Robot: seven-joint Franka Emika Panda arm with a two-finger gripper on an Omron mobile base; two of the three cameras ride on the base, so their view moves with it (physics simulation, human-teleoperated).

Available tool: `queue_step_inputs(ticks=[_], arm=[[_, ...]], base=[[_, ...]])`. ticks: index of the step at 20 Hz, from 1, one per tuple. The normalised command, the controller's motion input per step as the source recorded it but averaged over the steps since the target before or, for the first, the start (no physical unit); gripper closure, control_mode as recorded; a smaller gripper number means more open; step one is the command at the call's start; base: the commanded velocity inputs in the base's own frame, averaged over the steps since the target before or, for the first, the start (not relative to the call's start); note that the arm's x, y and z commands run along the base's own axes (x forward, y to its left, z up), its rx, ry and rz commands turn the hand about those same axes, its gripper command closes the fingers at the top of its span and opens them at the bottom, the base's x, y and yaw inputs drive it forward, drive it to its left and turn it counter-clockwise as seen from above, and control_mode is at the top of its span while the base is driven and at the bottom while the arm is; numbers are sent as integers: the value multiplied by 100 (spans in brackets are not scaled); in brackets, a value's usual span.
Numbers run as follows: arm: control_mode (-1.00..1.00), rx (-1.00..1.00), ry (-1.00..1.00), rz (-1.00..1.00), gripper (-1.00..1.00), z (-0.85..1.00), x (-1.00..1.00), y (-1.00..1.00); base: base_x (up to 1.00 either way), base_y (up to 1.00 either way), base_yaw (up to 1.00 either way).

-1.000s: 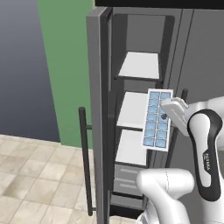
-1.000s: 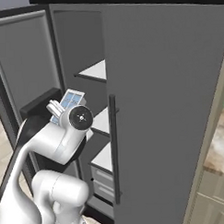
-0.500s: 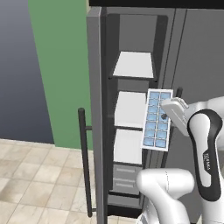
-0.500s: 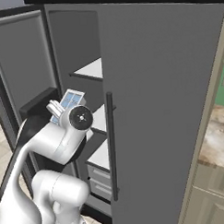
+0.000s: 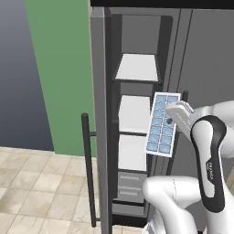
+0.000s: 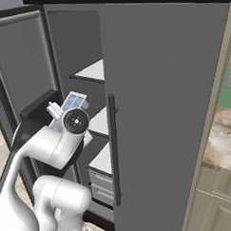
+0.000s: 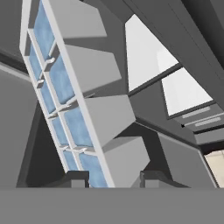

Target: The ice cube tray has been filled with water. Take the tray and place it in the freezer to make ice. Close the freezer door after placing the tray.

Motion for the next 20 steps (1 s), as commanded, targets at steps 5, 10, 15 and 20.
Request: queue_step_inputs(ticks=[5,10,15,20], arm=[[-100,0,0,-1,100,5,3,0],[-100,0,0,0,100,23,0,0],[-100,0,0,0,100,32,0,0],[-100,0,0,0,100,38,1,0]], base=[[0,0,0],[0,0,0],[0,0,0],[0,0,0]])
